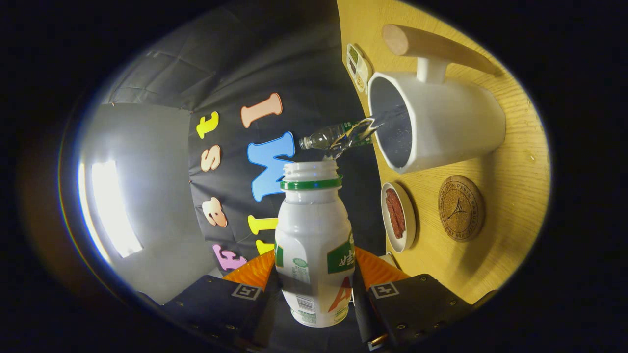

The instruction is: Take the bottle from table, then pour the juice into the cup, finally place the bottle on the coaster

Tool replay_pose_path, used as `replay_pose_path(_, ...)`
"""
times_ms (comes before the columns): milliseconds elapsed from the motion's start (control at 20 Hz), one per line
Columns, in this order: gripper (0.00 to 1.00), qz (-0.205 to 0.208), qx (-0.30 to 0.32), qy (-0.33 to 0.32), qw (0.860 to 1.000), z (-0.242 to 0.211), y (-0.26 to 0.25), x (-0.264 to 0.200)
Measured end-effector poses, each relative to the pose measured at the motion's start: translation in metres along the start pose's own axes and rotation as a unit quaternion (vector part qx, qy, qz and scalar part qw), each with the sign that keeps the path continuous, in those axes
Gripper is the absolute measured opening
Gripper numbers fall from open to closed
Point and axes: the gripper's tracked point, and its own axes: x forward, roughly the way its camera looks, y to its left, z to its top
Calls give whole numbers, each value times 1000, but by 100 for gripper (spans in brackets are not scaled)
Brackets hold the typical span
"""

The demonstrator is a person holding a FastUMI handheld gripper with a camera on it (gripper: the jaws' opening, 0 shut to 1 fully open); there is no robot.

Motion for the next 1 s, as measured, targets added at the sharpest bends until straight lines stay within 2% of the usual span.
replay_pose_path(1000, 66, 21, 37, -9, 999, -1, 4, 2)
